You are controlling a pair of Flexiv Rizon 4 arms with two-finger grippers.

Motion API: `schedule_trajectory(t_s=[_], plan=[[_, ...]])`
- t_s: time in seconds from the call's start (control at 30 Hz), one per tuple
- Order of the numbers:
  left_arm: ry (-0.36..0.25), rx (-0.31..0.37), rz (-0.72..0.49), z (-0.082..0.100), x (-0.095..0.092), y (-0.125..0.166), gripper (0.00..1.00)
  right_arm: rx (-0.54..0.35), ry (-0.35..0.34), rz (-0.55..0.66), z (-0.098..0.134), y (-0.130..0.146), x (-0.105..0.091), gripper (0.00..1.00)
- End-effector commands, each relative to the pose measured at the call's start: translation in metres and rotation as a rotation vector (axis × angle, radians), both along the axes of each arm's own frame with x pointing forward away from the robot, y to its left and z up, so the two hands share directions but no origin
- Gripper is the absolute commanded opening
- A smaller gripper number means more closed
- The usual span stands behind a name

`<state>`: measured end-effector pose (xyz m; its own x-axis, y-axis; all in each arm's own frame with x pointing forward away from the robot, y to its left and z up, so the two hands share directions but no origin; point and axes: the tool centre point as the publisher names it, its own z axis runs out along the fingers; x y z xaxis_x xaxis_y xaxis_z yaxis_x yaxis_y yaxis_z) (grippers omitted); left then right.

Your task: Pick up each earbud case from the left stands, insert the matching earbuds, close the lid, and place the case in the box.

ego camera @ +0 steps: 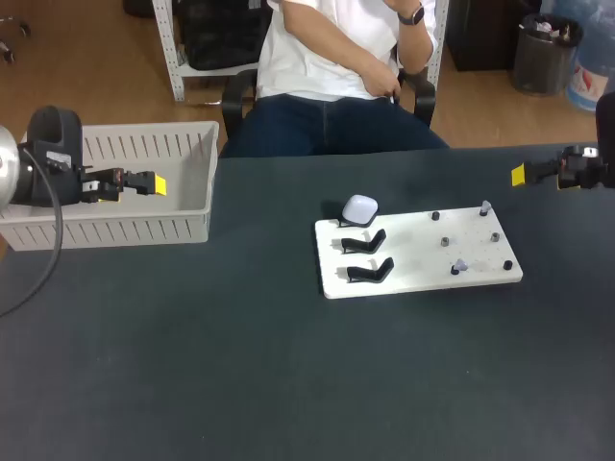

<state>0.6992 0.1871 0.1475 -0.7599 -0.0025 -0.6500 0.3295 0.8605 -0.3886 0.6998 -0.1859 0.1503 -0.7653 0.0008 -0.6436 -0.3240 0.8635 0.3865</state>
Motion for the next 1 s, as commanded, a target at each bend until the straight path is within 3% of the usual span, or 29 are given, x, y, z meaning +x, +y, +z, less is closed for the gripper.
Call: schedule_trajectory(t_s=[0.03, 0.37, 0.57, 0.63, 0.67, 0.7, 0.83, 0.87, 0.93, 1.0], plan=[[0.010, 0.010, 0.005, 0.002, 0.001, -0.002, 1.00, -0.002, 0.000, -0.001, 0.000, 0.000, 0.000, 1.00], [0.010, 0.010, 0.005, 0.002, 0.001, -0.002, 1.00, -0.002, 0.000, -0.001, 0.000, 0.000, 0.000, 1.00], [-0.356, 0.015, -0.427, 0.009, 0.013, -0.021, 1.00, -0.002, 0.000, -0.001, 0.000, 0.000, 0.000, 1.00], [-0.491, 0.035, -0.509, 0.010, 0.015, -0.025, 1.00, -0.002, 0.000, -0.001, 0.000, 0.000, 0.000, 1.00], [-0.554, -0.019, -0.599, 0.010, 0.016, -0.028, 1.00, -0.002, 0.000, -0.001, 0.000, 0.000, 0.000, 1.00], [-0.594, -0.009, -0.602, 0.010, 0.018, -0.028, 1.00, -0.002, 0.000, -0.001, 0.000, 0.000, 0.000, 1.00], [-0.706, 0.001, -0.724, 0.012, 0.026, -0.037, 1.00, -0.002, 0.000, -0.001, 0.000, 0.000, 0.000, 1.00], [-0.714, -0.012, -0.745, 0.014, 0.028, -0.040, 1.00, -0.002, 0.000, -0.001, 0.000, 0.000, 0.000, 1.00], [-0.728, 0.029, -0.798, 0.017, 0.030, -0.047, 1.00, -0.002, 0.000, -0.001, 0.000, 0.000, 0.000, 1.00], [-0.681, 0.070, -0.815, 0.020, 0.031, -0.054, 1.00, -0.002, 0.000, -0.001, 0.000, 0.000, 0.000, 1.00]])
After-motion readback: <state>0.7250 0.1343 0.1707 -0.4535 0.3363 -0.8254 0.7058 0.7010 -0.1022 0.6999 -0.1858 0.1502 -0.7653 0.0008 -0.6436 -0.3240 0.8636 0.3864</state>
